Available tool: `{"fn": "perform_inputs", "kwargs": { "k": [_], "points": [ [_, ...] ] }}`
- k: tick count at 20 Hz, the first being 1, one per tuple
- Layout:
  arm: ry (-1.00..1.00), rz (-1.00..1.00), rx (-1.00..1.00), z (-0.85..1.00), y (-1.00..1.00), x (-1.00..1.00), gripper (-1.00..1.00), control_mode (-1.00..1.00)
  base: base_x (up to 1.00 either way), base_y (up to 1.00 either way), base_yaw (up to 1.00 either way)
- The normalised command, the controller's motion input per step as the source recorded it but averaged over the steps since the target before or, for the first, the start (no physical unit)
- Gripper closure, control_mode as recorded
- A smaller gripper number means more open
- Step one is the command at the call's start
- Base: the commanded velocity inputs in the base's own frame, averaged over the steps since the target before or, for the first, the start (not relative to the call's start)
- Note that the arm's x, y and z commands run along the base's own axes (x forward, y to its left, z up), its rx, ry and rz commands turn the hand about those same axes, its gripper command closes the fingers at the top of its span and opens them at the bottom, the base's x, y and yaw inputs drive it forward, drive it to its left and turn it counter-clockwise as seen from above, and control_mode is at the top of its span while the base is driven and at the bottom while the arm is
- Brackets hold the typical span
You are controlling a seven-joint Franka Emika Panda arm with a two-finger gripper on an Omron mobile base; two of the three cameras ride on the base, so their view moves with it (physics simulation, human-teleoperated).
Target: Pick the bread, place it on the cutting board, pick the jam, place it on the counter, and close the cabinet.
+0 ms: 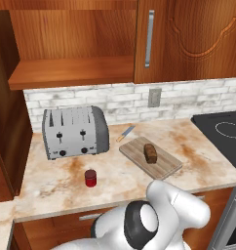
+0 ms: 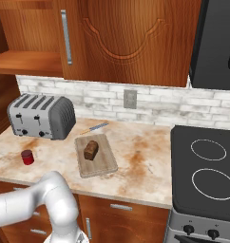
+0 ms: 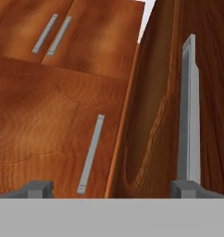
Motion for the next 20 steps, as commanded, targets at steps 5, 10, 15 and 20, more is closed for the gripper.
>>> {"fn": "perform_inputs", "kwargs": {
  "k": [5,10,15,20],
  "points": [
    [0.00,0.00,0.00,0.00,-0.05,0.04,-1.00,-1.00,0.00,0.00,0.00],
    [0.00,-0.02,0.02,0.00,-0.13,0.07,-1.00,-1.00,0.00,0.00,0.00],
    [0.00,-0.05,0.02,0.00,-0.15,0.09,-1.00,-1.00,0.00,0.00,0.00],
    [0.00,-0.06,0.02,0.00,-0.11,0.08,-1.00,-1.00,0.00,0.00,0.00]
  ]
}}
